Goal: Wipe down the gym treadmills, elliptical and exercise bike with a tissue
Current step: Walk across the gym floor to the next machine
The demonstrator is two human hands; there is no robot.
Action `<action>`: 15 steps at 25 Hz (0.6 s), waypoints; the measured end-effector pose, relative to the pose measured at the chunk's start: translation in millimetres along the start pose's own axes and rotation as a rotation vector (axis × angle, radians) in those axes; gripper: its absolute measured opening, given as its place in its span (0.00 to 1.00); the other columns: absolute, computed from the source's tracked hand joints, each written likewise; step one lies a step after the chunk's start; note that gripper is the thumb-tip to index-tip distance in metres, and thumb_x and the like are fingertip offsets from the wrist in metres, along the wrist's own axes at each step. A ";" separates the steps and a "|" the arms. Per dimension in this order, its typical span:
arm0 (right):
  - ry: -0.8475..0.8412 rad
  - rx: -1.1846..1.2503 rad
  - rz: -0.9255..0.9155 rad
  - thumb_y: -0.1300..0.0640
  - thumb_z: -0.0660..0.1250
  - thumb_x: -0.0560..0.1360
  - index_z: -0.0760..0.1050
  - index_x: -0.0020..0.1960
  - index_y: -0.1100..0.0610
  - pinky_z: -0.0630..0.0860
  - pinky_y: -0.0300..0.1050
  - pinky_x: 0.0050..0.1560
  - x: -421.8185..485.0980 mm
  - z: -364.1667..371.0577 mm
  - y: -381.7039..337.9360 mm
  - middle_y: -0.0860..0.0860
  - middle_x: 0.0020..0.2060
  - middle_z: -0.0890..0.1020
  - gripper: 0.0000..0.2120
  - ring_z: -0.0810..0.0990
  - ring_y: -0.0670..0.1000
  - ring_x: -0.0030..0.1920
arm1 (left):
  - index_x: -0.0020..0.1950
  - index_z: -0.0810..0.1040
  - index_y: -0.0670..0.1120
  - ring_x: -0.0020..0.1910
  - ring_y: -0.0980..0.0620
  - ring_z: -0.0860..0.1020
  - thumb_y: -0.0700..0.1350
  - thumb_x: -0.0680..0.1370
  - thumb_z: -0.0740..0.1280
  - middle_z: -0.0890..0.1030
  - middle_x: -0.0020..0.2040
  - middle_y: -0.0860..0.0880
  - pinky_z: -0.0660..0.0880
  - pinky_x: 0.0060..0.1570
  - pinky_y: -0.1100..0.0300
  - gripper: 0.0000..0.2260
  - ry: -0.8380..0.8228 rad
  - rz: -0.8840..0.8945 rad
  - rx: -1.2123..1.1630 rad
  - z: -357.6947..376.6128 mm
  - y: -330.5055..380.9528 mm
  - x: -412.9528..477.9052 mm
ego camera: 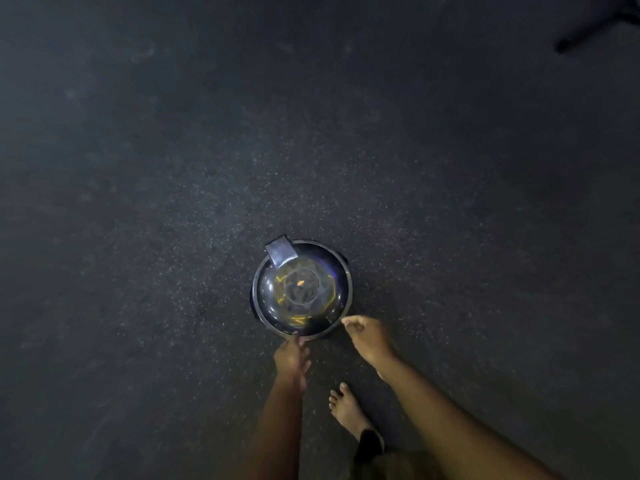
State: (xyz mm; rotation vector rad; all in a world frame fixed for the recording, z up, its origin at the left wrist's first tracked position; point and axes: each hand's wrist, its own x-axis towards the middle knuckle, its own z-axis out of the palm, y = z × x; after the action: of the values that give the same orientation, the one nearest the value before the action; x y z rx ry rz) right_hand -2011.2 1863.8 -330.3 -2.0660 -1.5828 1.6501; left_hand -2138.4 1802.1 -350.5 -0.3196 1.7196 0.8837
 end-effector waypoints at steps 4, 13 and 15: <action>0.070 -0.161 -0.057 0.58 0.59 0.79 0.77 0.61 0.58 0.70 0.43 0.60 -37.7 -30.8 17.1 0.54 0.58 0.80 0.13 0.77 0.53 0.59 | 0.68 0.72 0.43 0.64 0.46 0.73 0.46 0.82 0.58 0.75 0.66 0.44 0.67 0.63 0.54 0.16 -0.106 0.481 0.810 5.4 -28.9 -47.3; 0.299 -0.242 -0.059 0.53 0.56 0.81 0.63 0.73 0.58 0.58 0.44 0.70 -230.9 -97.2 109.9 0.54 0.72 0.64 0.21 0.60 0.52 0.73 | 0.76 0.60 0.43 0.73 0.46 0.63 0.49 0.83 0.56 0.64 0.74 0.42 0.57 0.68 0.61 0.23 -0.516 1.002 1.567 2.9 -100.0 -206.2; 0.365 -0.218 -0.034 0.53 0.56 0.81 0.60 0.74 0.59 0.55 0.43 0.72 -278.7 -102.7 138.5 0.55 0.73 0.63 0.23 0.59 0.52 0.73 | 0.76 0.58 0.43 0.74 0.47 0.62 0.49 0.83 0.56 0.63 0.75 0.42 0.56 0.69 0.61 0.24 -0.591 1.082 1.653 4.6 -123.6 -239.5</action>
State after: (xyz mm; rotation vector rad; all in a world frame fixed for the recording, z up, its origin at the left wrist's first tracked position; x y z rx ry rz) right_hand -1815.7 1650.2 -177.0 -2.2618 -1.7131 1.0466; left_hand -1977.1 1668.2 -180.9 1.8640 1.4127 -0.0622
